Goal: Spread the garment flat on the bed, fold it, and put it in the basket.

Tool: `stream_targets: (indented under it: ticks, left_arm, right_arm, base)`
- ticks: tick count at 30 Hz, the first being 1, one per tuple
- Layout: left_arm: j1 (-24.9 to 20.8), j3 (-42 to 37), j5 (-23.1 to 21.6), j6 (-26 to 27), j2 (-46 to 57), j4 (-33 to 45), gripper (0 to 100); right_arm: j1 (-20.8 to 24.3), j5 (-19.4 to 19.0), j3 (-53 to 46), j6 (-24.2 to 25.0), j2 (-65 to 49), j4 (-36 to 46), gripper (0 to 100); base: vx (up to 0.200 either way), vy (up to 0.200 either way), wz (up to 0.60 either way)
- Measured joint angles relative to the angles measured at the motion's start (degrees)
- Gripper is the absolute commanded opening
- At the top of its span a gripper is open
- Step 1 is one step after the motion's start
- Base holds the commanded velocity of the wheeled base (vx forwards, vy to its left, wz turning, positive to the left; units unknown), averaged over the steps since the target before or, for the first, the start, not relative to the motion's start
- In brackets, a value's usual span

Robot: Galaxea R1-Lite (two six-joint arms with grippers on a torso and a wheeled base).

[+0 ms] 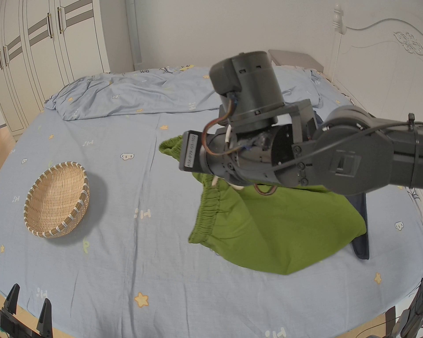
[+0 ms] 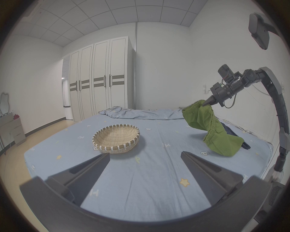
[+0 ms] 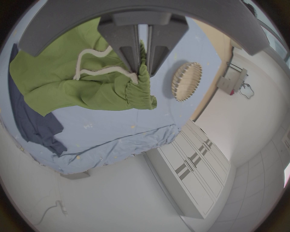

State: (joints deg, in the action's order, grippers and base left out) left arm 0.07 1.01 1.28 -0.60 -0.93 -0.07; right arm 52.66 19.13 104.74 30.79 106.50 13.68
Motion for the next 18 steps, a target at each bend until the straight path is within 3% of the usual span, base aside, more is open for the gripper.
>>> stream_targets:
  ticks: [6,13,18]
  left_arm:
    - [0.0,0.0,0.0,0.0,0.0,0.0,100]
    - [0.0,0.0,0.0,0.0,0.0,0.0,100]
    - [0.0,0.0,0.0,0.0,0.0,0.0,100]
  right_arm:
    - [2.5,-0.7,6.4,3.2,2.8,1.9,0]
    - [3.3,-1.6,6.7,1.7,6.0,2.0,0]
    - [5.3,0.4,6.7,0.0,9.6,1.8,0]
  base:
    - [0.000,0.000,0.00]
    - [0.000,0.000,0.00]
    - [0.000,0.000,0.00]
